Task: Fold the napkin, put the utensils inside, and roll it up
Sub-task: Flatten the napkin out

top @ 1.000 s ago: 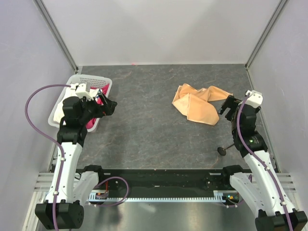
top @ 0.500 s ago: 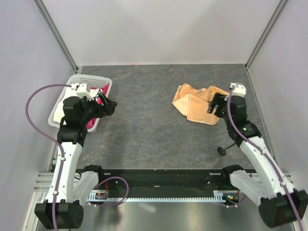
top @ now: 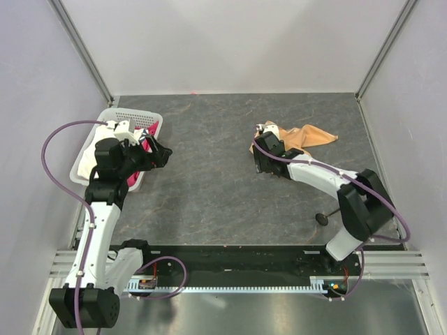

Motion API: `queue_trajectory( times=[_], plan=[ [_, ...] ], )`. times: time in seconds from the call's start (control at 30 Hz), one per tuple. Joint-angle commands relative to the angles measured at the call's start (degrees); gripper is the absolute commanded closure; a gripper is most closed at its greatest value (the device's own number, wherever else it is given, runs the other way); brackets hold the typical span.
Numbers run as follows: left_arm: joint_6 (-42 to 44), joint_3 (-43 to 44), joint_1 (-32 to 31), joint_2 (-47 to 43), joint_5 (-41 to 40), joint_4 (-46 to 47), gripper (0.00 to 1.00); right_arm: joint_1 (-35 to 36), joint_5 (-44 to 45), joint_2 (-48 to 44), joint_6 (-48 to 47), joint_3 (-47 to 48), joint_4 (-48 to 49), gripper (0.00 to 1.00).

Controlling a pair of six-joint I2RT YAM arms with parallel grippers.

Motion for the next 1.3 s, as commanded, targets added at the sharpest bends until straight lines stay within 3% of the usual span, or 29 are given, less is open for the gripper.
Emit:
queue_trajectory(
  times=[0.0, 0.73, 0.93, 1.07, 1.27],
  plan=[
    [1.0, 1.1, -2.0, 0.3, 0.5, -0.3, 0.07, 0.2, 6.4, 4.0, 0.6, 3.9, -1.6, 0.36],
    [0.6, 1.3, -3.1, 2.0, 0.5, -0.8, 0.07, 0.8, 13.6, 16.1, -0.7, 6.7, -3.0, 0.60],
    [0.6, 1.3, -3.2, 1.9, 0.5, -0.9, 0.07, 0.7, 13.6, 17.2, -0.9, 6.7, -2.9, 0.80],
    [0.5, 1.3, -3.3, 1.7, 0.5, -0.8, 0.07, 0.9, 12.6, 16.8, -1.2, 6.5, -3.0, 1.00],
    [0.4, 1.3, -3.7, 1.4, 0.6, -0.8, 0.07, 6.1, 9.6, 12.1, -3.0, 8.0, -3.6, 1.00]
  ],
)
